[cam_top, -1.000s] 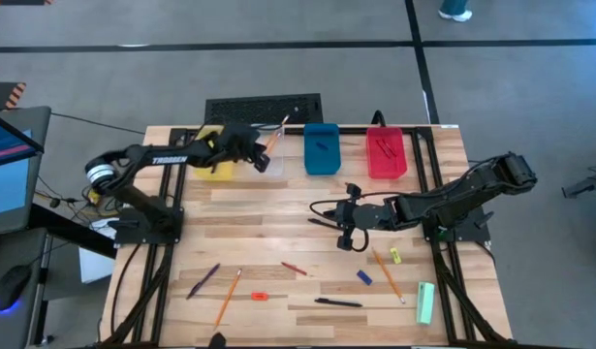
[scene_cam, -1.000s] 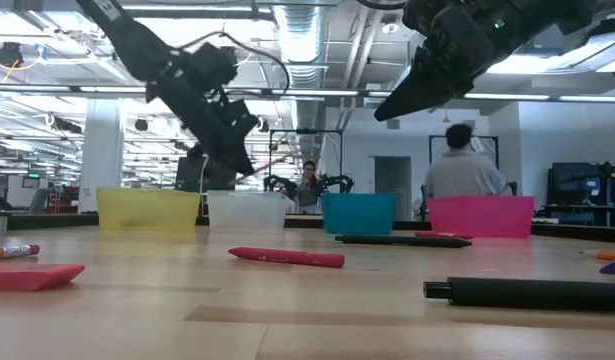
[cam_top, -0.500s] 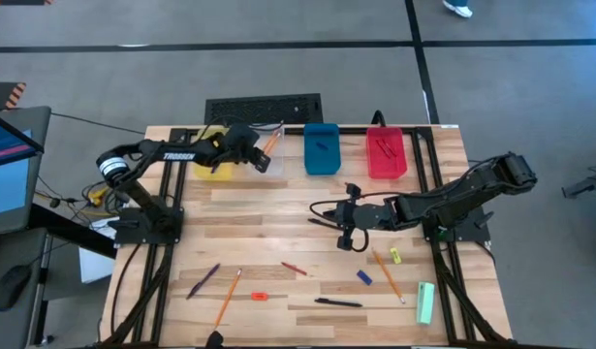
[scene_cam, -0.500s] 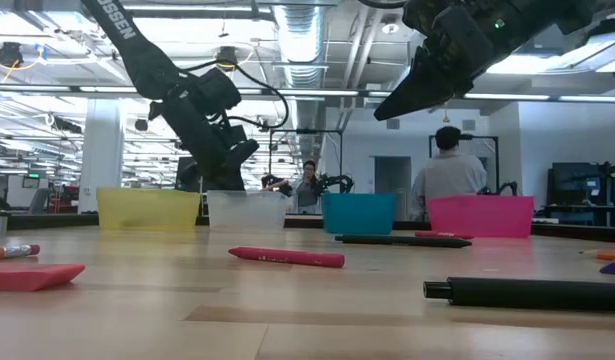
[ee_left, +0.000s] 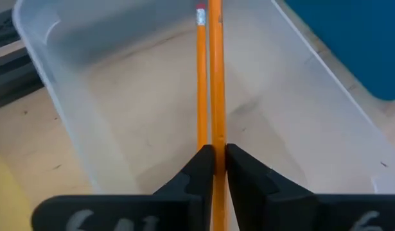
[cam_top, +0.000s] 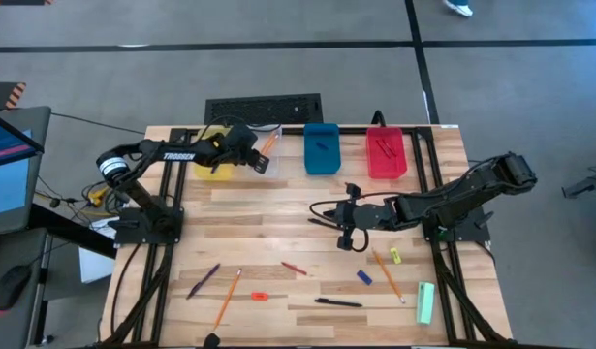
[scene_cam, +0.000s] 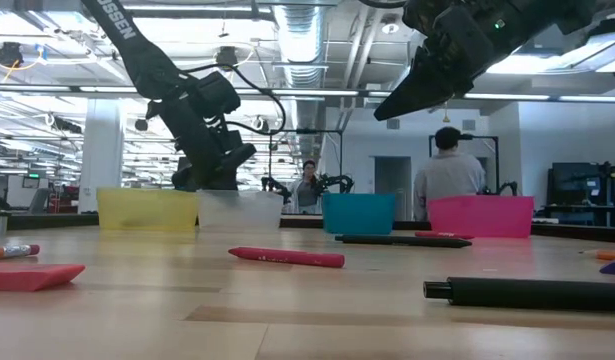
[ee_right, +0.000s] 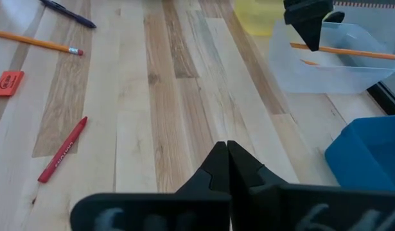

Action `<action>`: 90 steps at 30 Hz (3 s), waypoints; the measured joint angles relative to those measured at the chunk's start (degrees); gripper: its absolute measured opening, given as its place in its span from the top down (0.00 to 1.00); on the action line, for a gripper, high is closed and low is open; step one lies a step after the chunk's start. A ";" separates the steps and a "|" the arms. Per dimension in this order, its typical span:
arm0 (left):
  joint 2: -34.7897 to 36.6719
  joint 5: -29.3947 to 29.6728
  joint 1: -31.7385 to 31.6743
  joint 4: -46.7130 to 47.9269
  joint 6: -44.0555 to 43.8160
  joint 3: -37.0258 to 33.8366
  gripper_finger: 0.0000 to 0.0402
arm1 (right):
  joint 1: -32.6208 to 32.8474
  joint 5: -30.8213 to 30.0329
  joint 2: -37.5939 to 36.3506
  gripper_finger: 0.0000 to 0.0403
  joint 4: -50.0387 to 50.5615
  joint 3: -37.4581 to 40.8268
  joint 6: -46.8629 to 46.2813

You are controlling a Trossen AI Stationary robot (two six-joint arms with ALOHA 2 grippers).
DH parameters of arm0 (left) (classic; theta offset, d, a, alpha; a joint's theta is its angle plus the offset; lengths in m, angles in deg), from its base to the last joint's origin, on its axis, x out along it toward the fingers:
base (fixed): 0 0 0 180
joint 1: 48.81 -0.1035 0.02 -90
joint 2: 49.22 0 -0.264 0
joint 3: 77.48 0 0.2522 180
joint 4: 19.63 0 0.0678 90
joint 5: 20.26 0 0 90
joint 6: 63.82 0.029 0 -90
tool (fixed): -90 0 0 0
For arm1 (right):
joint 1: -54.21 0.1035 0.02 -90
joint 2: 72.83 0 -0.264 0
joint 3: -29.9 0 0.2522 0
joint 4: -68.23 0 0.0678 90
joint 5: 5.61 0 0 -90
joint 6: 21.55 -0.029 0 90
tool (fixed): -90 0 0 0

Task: Sort crayons/erasers/pens/pencils in bins
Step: Put the orange pencil into the transparent bin, then adjust the transparent bin on the table

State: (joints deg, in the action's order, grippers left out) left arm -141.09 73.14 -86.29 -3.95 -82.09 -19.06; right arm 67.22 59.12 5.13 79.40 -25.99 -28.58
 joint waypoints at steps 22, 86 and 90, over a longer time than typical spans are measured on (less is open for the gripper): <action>0.28 -1.41 3.49 11.91 21.40 8.36 0.82 | -0.04 0.00 0.01 0.99 0.02 0.00 0.07; -2.65 6.98 14.59 8.13 36.22 7.28 1.00 | -0.43 -0.02 0.02 0.99 -0.92 1.09 1.05; -2.65 6.20 14.18 7.69 35.98 7.28 1.00 | -0.44 -0.02 0.02 0.99 -0.91 1.09 1.05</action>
State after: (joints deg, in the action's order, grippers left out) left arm -143.73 79.34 -72.11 3.74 -46.11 -11.78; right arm 66.79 59.09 5.15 78.49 -24.90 -27.53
